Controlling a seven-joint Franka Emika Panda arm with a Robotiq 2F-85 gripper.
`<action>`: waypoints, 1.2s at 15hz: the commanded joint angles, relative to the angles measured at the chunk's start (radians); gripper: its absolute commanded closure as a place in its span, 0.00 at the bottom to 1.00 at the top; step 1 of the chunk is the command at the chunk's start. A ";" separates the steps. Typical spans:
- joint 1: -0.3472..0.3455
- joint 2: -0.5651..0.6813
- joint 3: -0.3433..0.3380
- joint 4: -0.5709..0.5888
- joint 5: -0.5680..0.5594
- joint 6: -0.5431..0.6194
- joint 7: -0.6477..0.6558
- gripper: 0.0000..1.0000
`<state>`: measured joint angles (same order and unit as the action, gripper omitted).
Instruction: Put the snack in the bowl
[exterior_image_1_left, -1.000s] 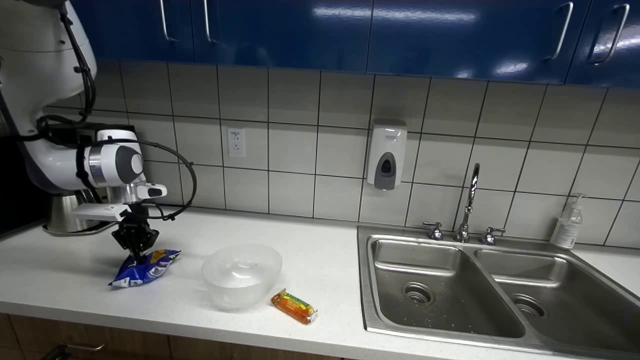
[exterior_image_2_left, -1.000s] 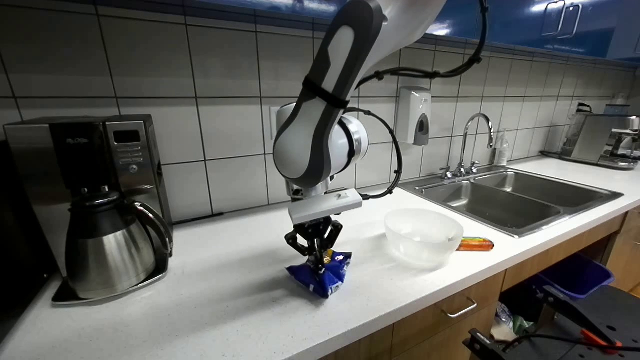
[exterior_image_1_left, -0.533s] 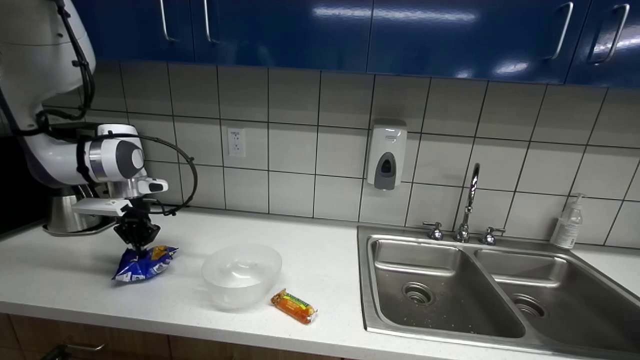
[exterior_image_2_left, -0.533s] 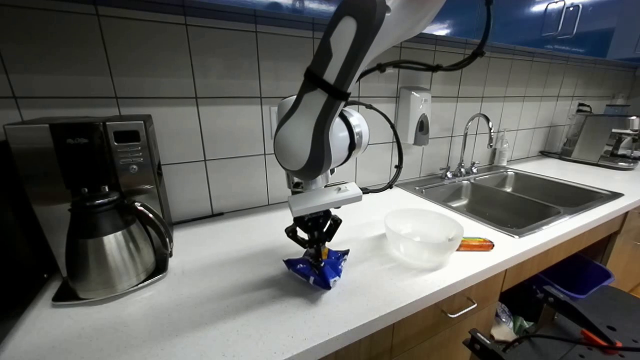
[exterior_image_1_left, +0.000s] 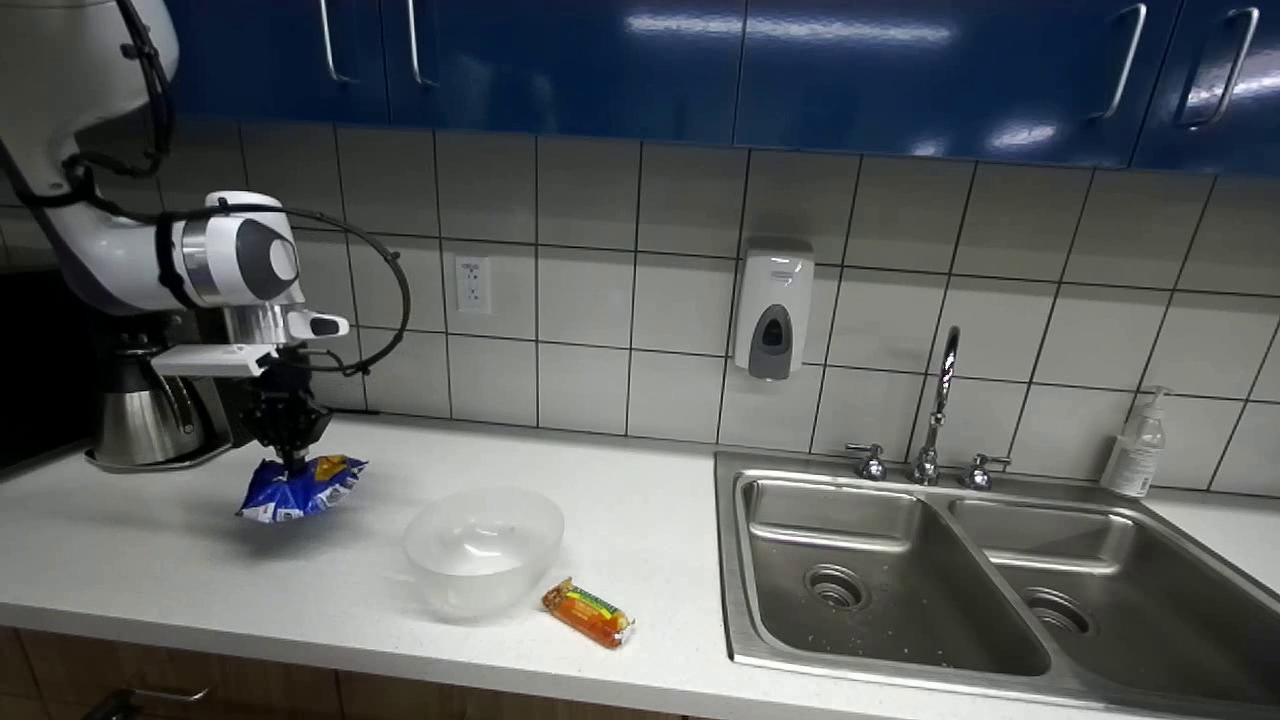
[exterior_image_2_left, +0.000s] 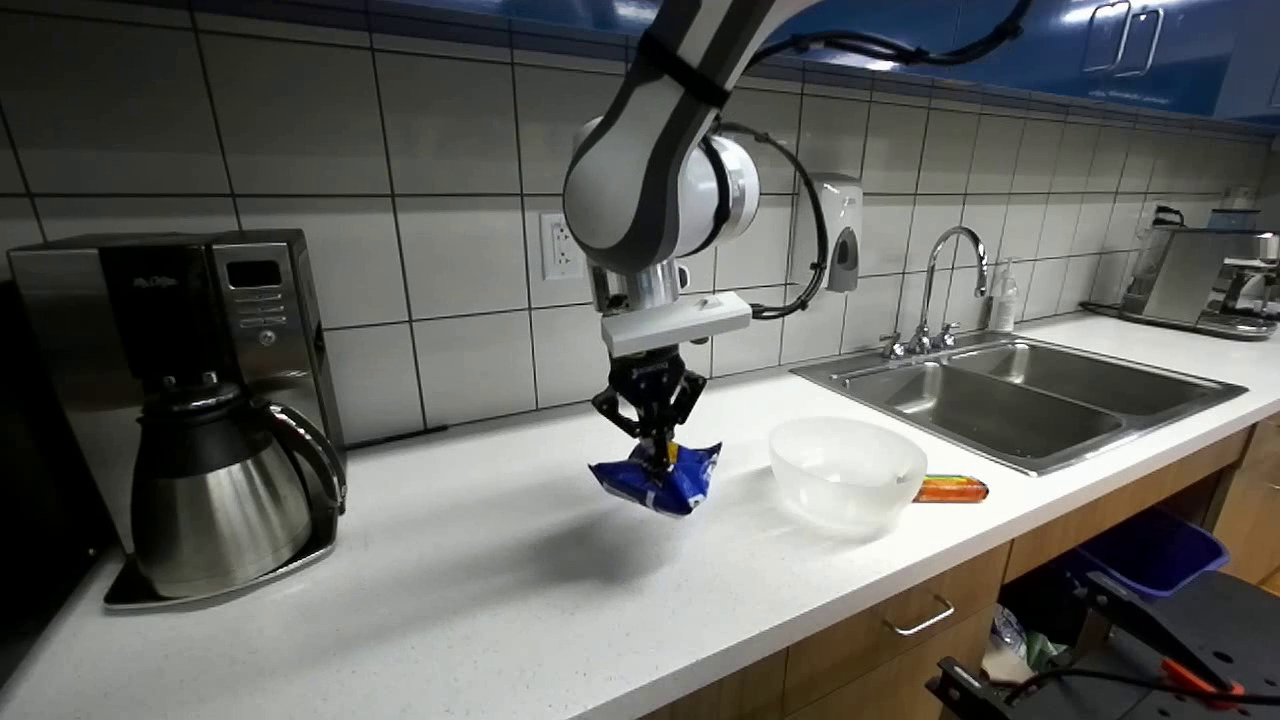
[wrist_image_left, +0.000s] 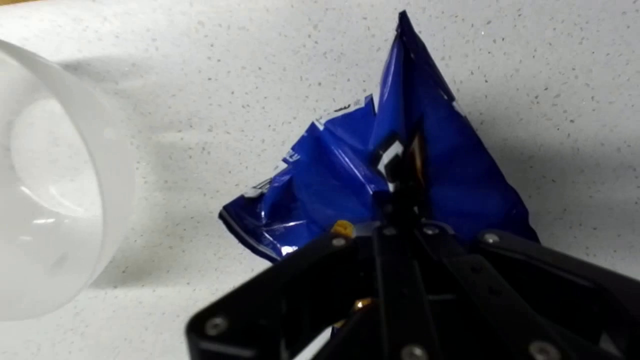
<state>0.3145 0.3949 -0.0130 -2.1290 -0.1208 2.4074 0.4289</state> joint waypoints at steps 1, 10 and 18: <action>-0.057 -0.149 0.017 -0.064 -0.013 -0.106 -0.082 1.00; -0.206 -0.269 -0.010 -0.114 -0.016 -0.209 -0.183 1.00; -0.307 -0.172 -0.076 -0.072 -0.024 -0.203 -0.191 1.00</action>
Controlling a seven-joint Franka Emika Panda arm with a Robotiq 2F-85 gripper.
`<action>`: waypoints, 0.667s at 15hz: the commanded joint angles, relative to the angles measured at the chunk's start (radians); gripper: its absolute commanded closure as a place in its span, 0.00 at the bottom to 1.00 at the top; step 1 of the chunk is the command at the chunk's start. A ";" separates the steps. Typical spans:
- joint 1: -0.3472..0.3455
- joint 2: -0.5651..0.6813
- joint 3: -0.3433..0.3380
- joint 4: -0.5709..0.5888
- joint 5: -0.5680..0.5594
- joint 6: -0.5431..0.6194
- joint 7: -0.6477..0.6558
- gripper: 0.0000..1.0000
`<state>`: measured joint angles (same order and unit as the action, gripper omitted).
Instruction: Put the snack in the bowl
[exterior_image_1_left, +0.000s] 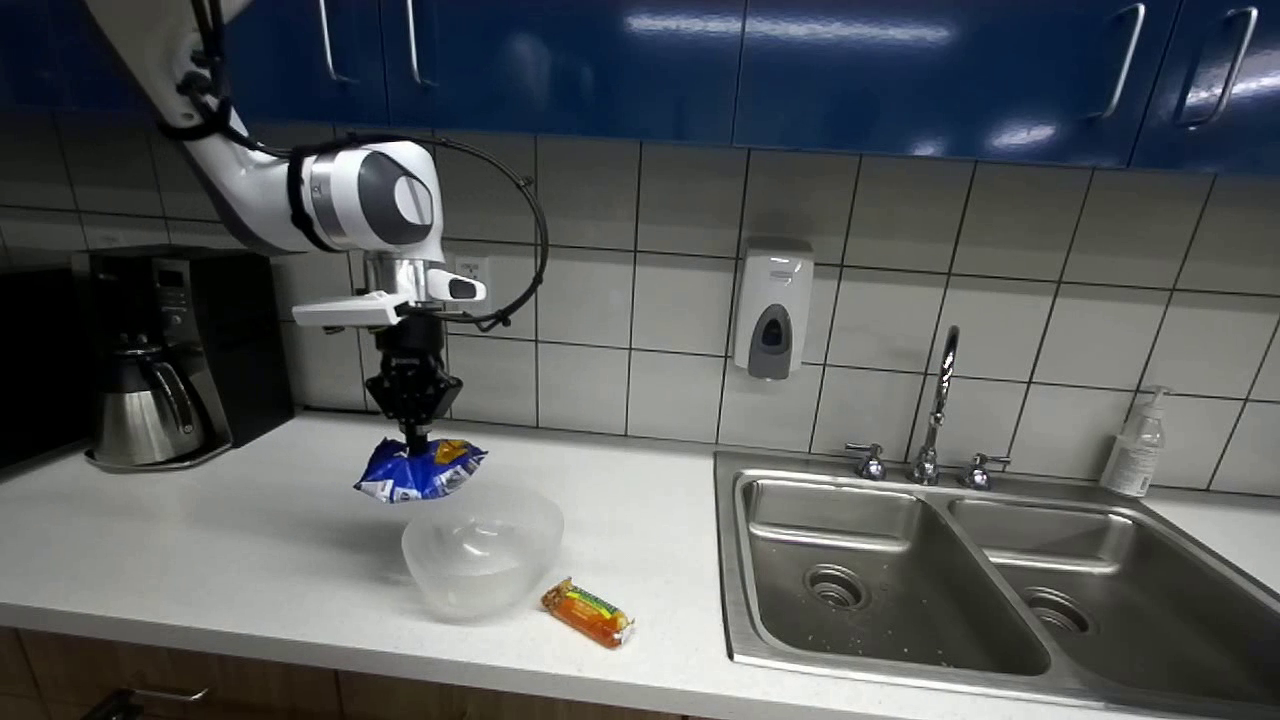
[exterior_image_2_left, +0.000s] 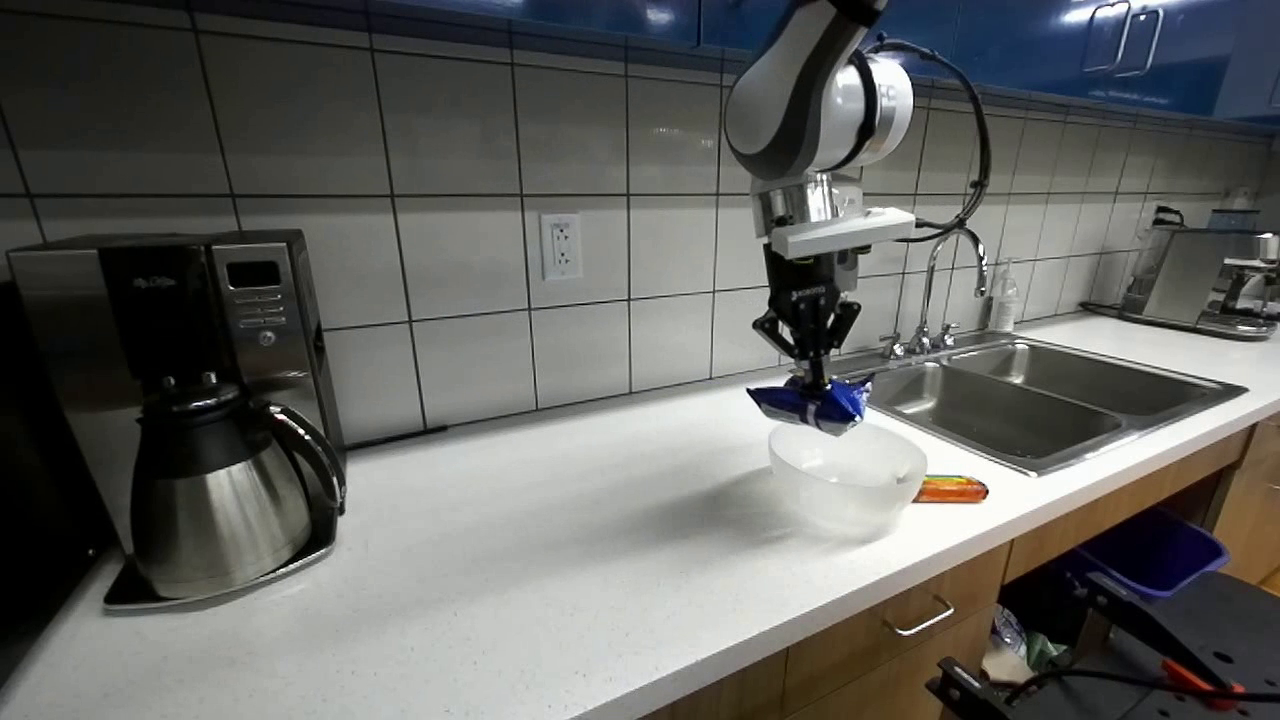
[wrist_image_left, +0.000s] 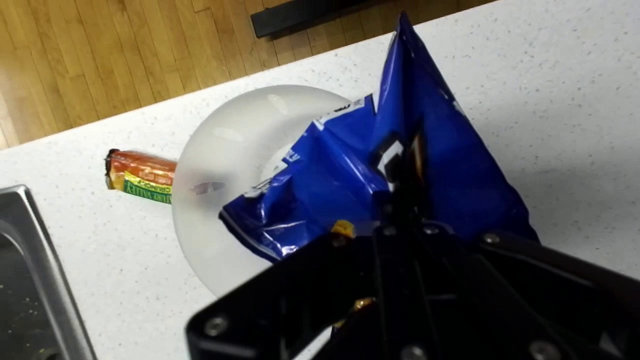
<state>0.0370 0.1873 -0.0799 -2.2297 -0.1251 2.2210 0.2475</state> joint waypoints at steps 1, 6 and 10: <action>-0.036 0.053 -0.015 0.034 -0.020 -0.014 -0.007 1.00; -0.050 0.181 -0.046 0.094 -0.026 0.002 0.009 1.00; -0.041 0.280 -0.061 0.159 -0.026 0.010 0.019 1.00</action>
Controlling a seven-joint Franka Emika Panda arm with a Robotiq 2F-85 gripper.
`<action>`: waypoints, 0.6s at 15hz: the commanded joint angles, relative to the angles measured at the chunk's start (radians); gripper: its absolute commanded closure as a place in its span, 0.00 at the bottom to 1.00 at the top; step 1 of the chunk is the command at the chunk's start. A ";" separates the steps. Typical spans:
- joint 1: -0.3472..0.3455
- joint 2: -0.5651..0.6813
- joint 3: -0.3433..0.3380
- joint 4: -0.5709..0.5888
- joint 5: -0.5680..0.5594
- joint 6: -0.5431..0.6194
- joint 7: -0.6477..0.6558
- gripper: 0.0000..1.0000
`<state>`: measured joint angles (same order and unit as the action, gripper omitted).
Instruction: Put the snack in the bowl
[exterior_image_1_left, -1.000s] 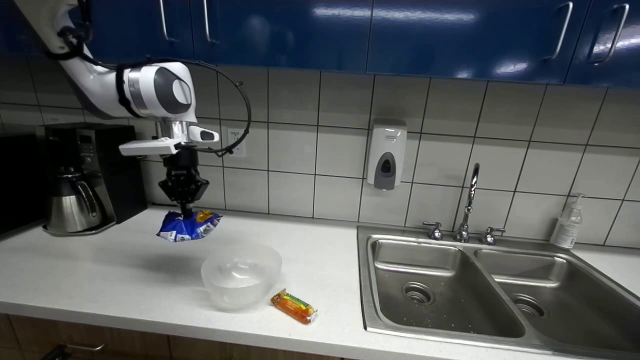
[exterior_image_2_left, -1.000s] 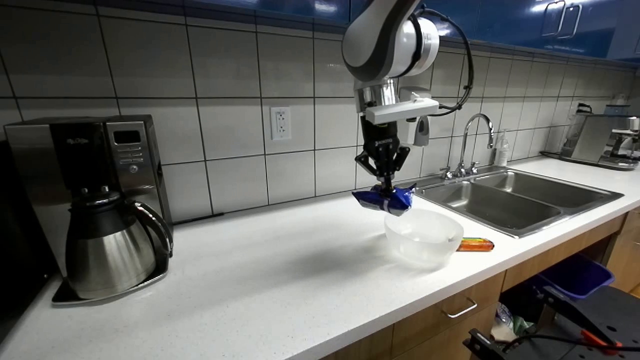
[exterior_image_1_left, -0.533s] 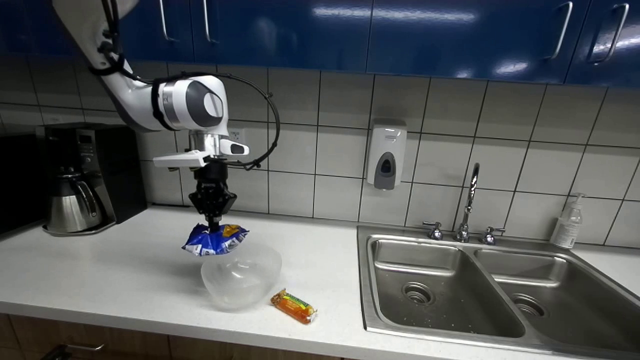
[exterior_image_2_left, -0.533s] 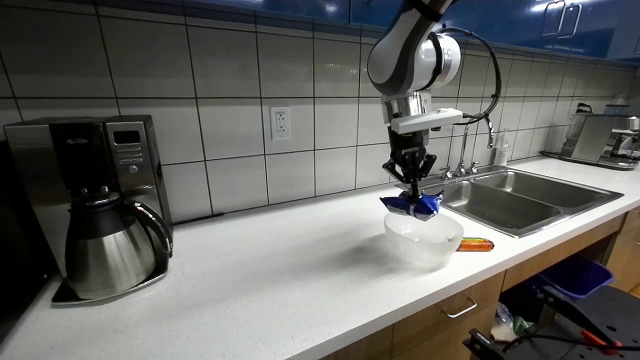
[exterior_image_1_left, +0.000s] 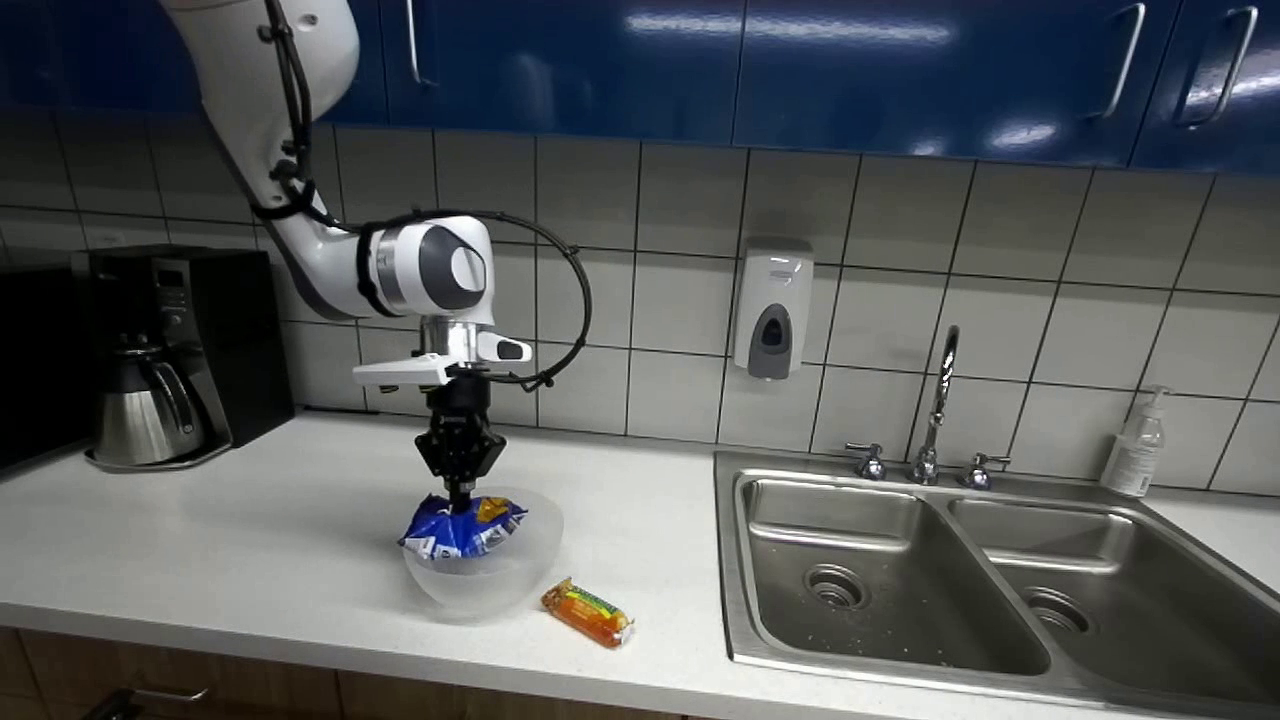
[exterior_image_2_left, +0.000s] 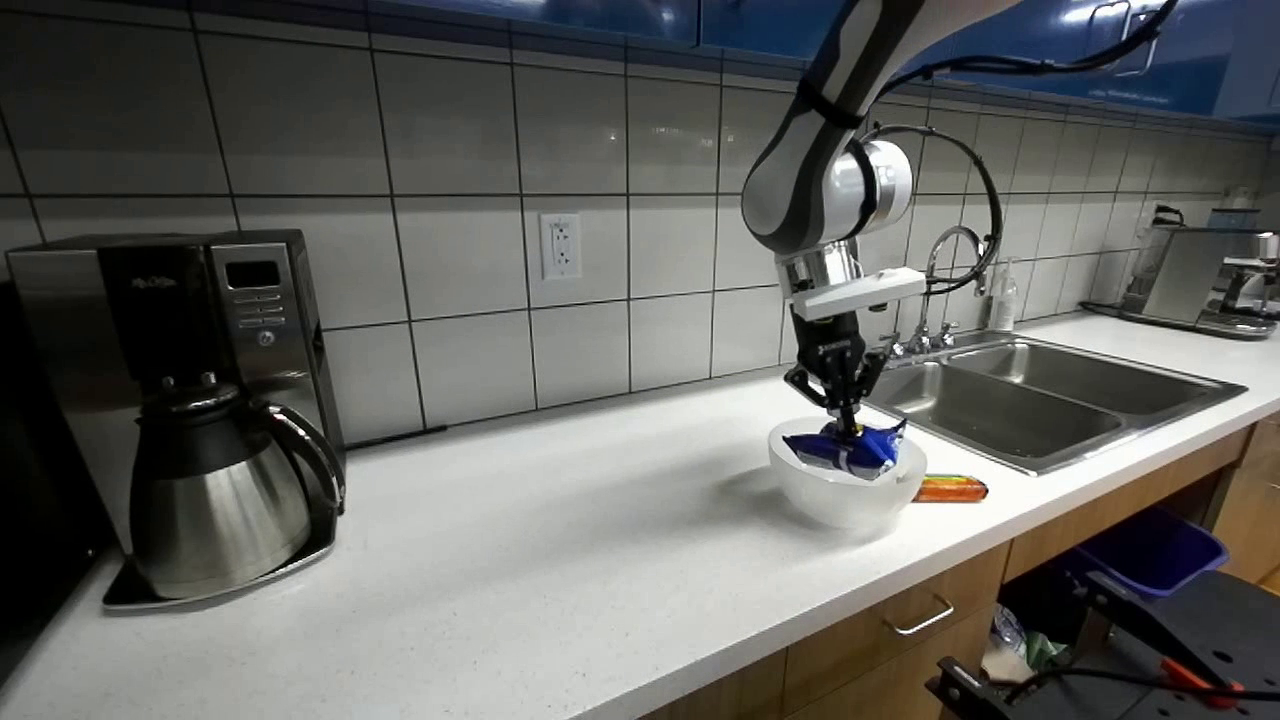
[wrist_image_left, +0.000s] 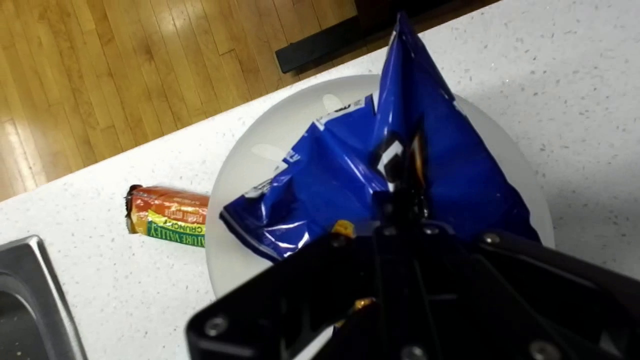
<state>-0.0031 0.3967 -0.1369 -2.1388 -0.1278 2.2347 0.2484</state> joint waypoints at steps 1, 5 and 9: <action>0.000 0.087 -0.006 0.080 -0.023 -0.007 0.017 1.00; 0.003 0.096 -0.006 0.092 -0.021 -0.026 -0.002 0.68; 0.006 -0.050 0.005 0.021 -0.039 -0.067 -0.086 0.38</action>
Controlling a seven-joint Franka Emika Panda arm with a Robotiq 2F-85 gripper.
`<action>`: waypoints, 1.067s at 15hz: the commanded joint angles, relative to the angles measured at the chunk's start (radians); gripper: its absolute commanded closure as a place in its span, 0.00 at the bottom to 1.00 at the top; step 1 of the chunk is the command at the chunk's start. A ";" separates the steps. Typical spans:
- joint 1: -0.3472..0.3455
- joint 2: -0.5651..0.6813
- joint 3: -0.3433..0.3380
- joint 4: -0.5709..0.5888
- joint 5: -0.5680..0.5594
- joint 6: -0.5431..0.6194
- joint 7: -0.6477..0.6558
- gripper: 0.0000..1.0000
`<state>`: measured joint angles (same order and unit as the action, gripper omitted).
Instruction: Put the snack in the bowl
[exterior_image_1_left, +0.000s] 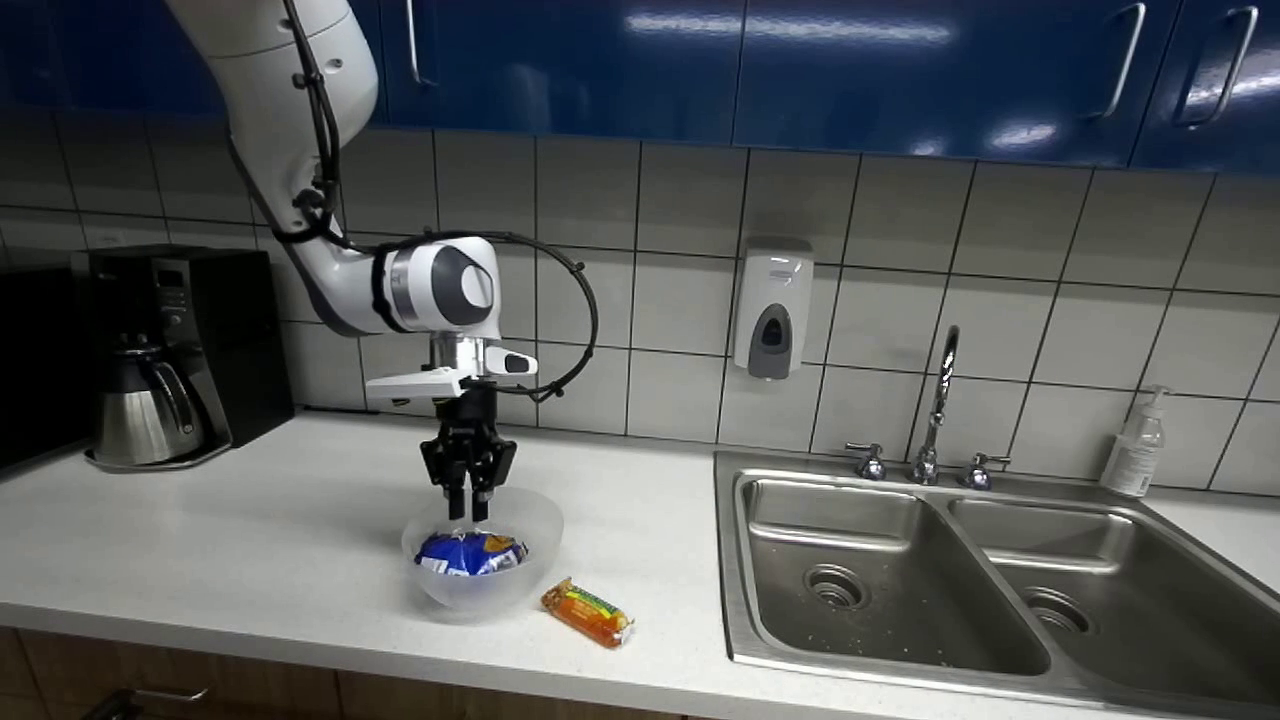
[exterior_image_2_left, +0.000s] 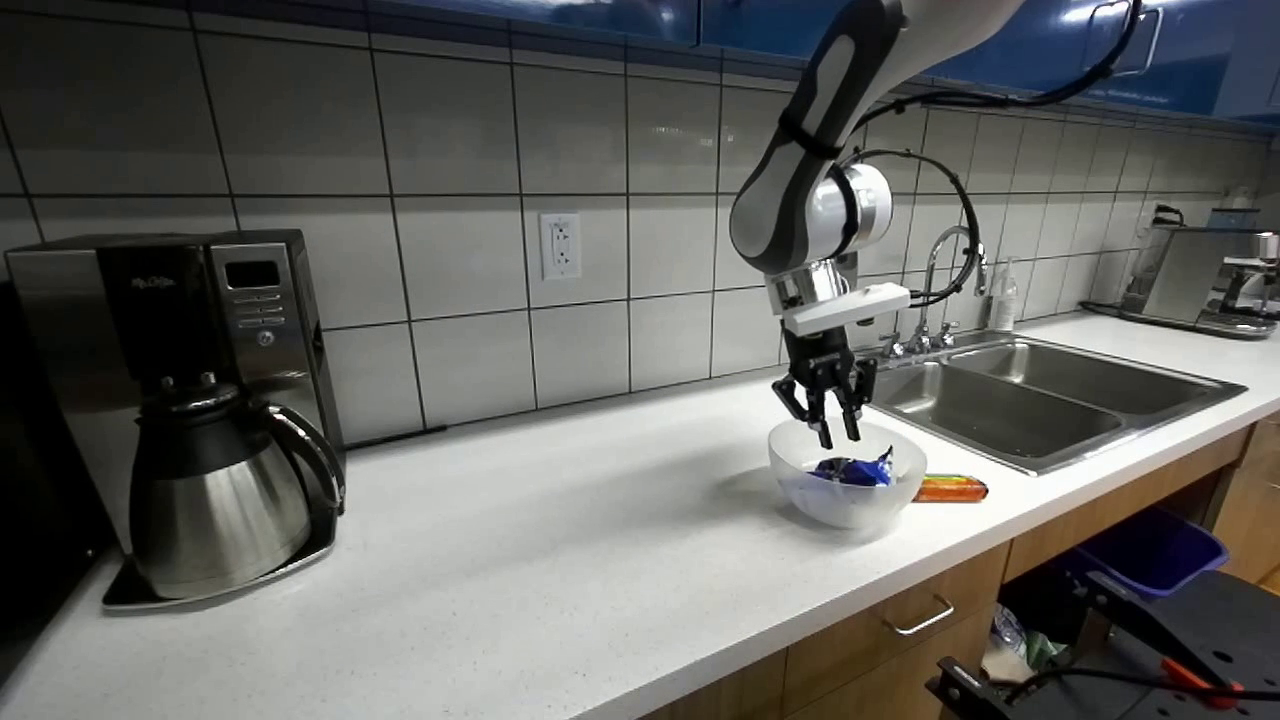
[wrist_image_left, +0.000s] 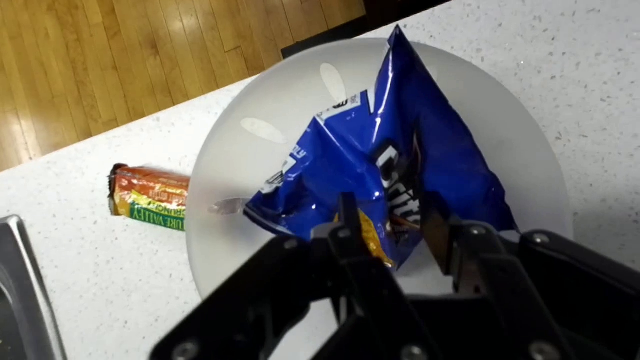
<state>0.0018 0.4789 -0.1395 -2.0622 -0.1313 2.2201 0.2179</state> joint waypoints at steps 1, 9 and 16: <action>0.006 -0.175 0.007 -0.074 -0.052 -0.052 -0.066 0.29; 0.012 -0.527 0.095 -0.306 -0.022 -0.038 -0.212 0.00; 0.016 -0.546 0.127 -0.328 -0.024 -0.036 -0.192 0.00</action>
<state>0.0289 -0.0669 -0.0237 -2.3919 -0.1571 2.1866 0.0271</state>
